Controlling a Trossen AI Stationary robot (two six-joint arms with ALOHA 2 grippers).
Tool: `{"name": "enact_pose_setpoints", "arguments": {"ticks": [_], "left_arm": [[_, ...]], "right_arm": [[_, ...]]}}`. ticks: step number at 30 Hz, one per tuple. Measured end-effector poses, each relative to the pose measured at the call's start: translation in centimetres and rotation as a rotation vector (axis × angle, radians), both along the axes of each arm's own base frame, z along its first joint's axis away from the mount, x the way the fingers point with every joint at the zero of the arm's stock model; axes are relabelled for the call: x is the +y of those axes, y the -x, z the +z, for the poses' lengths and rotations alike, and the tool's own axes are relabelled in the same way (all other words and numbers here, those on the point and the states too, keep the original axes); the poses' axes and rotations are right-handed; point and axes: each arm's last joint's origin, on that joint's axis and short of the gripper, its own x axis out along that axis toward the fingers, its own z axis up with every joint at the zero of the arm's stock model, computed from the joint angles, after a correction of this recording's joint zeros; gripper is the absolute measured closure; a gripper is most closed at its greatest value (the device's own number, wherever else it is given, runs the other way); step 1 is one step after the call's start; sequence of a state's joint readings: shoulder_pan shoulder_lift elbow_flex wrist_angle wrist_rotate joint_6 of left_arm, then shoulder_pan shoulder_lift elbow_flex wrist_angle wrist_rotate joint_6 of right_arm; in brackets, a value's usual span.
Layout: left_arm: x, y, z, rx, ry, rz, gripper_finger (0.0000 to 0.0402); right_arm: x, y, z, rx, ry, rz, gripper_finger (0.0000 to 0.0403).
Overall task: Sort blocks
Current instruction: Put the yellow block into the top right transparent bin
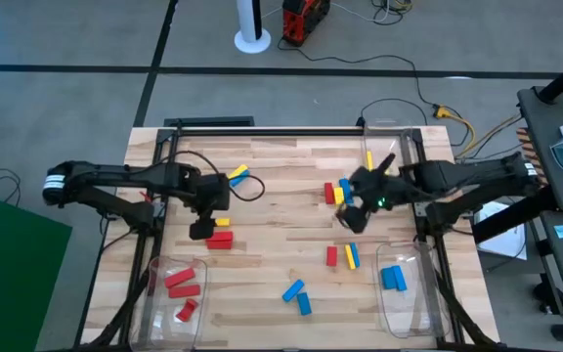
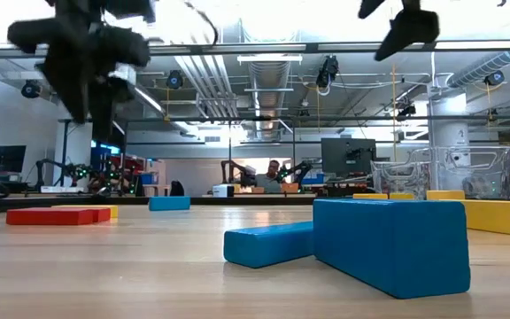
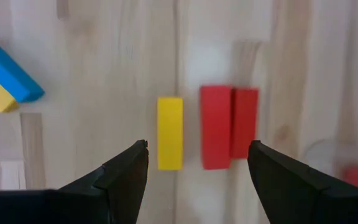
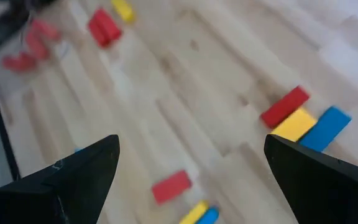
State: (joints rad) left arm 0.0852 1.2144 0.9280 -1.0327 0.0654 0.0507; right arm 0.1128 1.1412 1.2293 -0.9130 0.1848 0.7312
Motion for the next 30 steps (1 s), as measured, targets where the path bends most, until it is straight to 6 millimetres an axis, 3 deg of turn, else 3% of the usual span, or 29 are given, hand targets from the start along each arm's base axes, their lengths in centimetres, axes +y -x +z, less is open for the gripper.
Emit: {"name": "enact_pose_setpoints", "arguments": {"ticks": [10, 18, 30], "left_arm": [[1.7, 0.9, -5.0, 0.002, 0.027, -0.030, 0.0152], [3.0, 0.3, -5.9, -0.007, 0.043, 0.039, 0.0169], [3.5, -1.2, -8.8, 0.130, 0.112, 0.072, 0.0178]], "right_arm": [[-2.8, -1.1, 1.0, -0.143, 0.020, -0.087, 0.0012], [-3.1, -1.2, 1.0, -0.143, 0.019, -0.105, 0.0012], [-3.1, -1.3, 1.1, -0.164, 0.016, -0.108, 0.0012]]}}
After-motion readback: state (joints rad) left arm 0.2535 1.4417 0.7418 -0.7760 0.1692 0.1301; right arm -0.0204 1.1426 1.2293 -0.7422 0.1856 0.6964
